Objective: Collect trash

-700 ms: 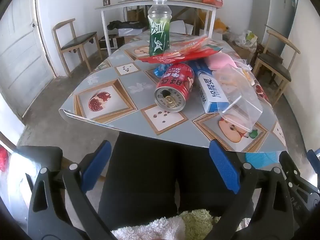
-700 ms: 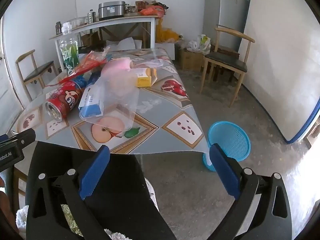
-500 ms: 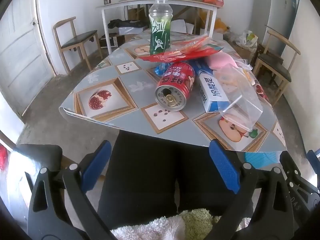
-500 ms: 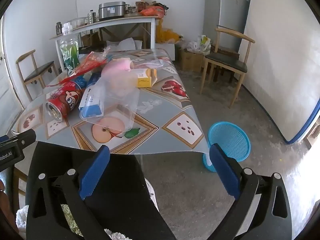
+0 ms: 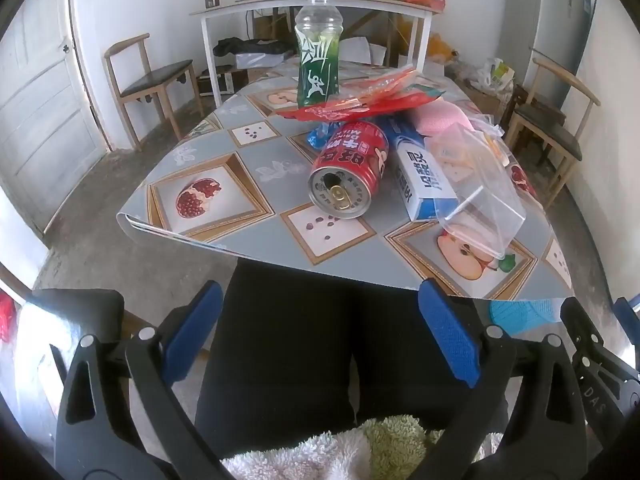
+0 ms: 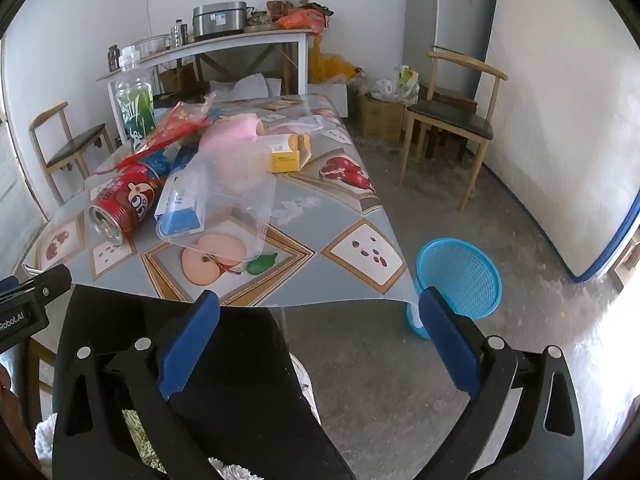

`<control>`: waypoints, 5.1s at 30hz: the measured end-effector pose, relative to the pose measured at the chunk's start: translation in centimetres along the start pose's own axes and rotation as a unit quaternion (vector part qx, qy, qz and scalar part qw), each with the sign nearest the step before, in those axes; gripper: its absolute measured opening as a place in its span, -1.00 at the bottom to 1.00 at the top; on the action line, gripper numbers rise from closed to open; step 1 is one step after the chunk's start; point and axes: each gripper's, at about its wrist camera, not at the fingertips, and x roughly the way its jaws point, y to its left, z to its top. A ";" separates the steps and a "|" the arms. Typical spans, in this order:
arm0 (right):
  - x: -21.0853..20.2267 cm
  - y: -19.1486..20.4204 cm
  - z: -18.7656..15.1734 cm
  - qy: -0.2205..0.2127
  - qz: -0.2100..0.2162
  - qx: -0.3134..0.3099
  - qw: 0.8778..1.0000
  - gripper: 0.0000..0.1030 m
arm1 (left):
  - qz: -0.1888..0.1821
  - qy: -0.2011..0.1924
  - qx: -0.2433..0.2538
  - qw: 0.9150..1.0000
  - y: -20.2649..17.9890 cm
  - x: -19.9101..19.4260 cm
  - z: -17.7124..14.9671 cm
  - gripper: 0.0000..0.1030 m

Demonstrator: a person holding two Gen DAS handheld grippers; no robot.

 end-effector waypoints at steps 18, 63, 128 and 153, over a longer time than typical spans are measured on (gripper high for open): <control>0.0 0.1 0.0 0.001 0.000 0.001 1.000 0.88 | 0.000 0.002 0.001 1.000 0.0 0.0 0.0 0.83; 1.1 0.3 0.0 0.020 0.000 0.003 1.000 0.88 | 0.003 0.018 0.000 1.000 0.4 1.3 -0.2 0.83; 18.7 0.9 11.4 0.304 0.254 0.133 0.909 0.71 | -0.223 -0.059 0.187 0.955 -3.3 9.5 19.8 0.62; 17.3 -5.0 10.7 0.287 0.323 0.192 0.881 0.66 | -0.113 -0.068 0.266 0.955 -6.2 8.8 22.3 -0.95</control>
